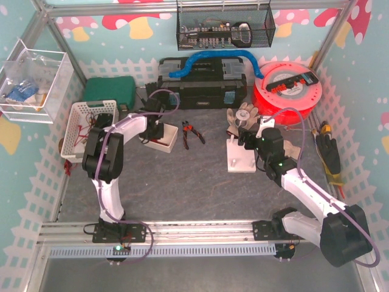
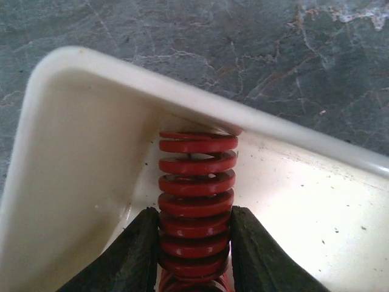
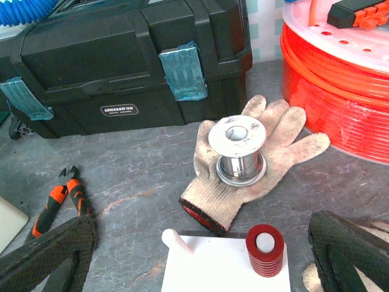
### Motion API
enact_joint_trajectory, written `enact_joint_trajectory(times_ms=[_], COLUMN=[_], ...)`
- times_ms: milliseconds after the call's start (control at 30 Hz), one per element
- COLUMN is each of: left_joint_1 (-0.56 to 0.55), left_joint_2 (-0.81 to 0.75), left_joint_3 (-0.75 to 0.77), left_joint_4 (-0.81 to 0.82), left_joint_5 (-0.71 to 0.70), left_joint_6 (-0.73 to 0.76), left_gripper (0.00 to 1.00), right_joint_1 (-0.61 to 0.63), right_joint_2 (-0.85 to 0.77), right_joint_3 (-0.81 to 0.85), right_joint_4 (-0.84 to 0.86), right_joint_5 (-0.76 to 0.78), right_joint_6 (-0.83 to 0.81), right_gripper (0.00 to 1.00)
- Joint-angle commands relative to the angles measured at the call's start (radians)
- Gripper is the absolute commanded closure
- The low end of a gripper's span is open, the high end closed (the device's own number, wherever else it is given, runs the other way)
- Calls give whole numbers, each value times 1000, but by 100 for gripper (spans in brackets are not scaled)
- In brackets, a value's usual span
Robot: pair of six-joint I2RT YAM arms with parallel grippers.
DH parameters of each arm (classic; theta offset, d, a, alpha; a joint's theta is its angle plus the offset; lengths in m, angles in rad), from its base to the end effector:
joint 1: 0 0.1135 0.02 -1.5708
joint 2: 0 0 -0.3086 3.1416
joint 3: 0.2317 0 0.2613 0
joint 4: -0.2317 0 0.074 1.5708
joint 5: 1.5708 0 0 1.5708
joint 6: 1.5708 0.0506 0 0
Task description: Install the large spring
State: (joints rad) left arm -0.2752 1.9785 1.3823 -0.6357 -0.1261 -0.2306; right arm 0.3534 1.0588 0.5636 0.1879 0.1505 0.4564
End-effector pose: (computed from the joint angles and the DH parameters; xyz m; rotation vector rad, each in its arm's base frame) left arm 0.4134 -0.1101 0.1865 0.0320 2.7820 0.0509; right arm 0.2271 0.0757 0.2770 0.2017 1.8848 0.4144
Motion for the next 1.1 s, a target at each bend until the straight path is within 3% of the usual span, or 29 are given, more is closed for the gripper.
enact_joint_trajectory(times_ms=[0,167,500,833,900,1067], left_joint_1=[6,6,5,-17,-42,-35], left_joint_2=[-1,-25,-176,-413,-440,-473], left_joint_3=[45,74,91,-135,-173,-253], left_joint_4=[-1,0,40,398,446,426], left_joint_5=[33,39,36,277,267,211], left_joint_6=[-6,3,7,-32,-50,-122], left_gripper=[79,91,99,100,100,100], right_joint_1=[1,1,1,2,16,99], right_joint_2=[-12,-17,24,118,127,125], right_joint_3=[-10,-11,12,91,93,107], right_joint_4=[17,16,9,29,74,78], right_joint_5=[21,23,-44,-374,-443,-366], right_joint_6=[-11,-12,-1,165,220,249], right_gripper=[5,5,5,8,10,10])
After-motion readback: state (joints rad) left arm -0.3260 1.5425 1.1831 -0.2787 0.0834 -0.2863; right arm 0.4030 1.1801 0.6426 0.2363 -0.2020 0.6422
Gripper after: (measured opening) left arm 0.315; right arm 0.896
